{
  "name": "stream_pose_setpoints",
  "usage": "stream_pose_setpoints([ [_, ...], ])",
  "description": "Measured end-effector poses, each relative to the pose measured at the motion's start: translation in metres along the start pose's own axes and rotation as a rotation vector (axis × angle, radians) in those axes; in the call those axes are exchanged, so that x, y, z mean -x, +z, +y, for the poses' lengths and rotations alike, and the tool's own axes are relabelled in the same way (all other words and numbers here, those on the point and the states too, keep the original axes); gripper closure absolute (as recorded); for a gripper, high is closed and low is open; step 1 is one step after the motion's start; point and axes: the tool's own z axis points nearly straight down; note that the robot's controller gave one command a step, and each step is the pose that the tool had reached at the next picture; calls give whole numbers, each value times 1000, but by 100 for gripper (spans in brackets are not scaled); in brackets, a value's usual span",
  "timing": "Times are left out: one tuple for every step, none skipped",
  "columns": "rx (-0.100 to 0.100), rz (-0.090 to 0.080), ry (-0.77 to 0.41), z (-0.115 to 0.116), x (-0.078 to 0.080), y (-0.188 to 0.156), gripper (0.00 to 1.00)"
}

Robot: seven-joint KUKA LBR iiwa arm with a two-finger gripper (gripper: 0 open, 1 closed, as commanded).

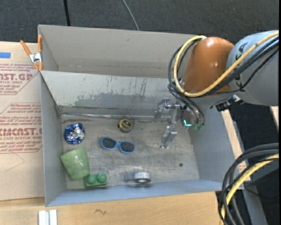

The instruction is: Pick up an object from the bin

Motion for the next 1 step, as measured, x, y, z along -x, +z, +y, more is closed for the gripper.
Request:
stream_pose_setpoints([
  [-2, -14, -180, 90, -9, 96, 0],
])
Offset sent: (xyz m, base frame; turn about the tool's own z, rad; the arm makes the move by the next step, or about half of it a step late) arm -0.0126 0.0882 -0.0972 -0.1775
